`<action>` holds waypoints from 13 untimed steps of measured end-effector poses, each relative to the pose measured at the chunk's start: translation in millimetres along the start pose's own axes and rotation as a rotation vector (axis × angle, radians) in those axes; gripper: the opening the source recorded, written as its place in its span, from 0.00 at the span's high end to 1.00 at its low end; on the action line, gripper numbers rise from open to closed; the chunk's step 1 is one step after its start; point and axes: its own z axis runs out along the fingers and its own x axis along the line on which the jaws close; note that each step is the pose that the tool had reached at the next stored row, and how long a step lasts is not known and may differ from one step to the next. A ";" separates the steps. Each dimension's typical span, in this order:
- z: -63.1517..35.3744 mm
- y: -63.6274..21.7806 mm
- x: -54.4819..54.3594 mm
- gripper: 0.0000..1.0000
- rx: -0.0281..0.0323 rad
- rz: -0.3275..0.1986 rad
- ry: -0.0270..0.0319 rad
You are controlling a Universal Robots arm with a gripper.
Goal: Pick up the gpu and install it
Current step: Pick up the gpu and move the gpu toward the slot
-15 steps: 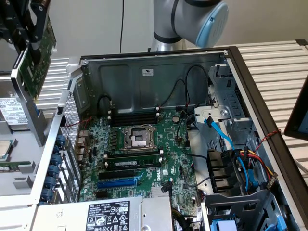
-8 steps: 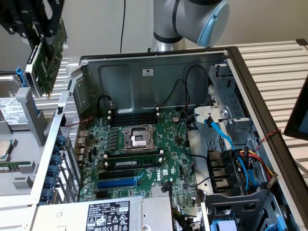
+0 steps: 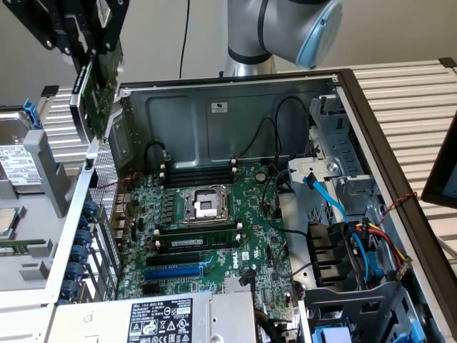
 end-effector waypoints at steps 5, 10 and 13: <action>-0.6 1.4 -22.5 0.73 0.0016 0.000 0.0026; -1.2 2.7 -45.2 0.73 0.0030 0.001 0.0052; -0.7 1.4 -56.9 0.73 0.0030 0.001 0.0052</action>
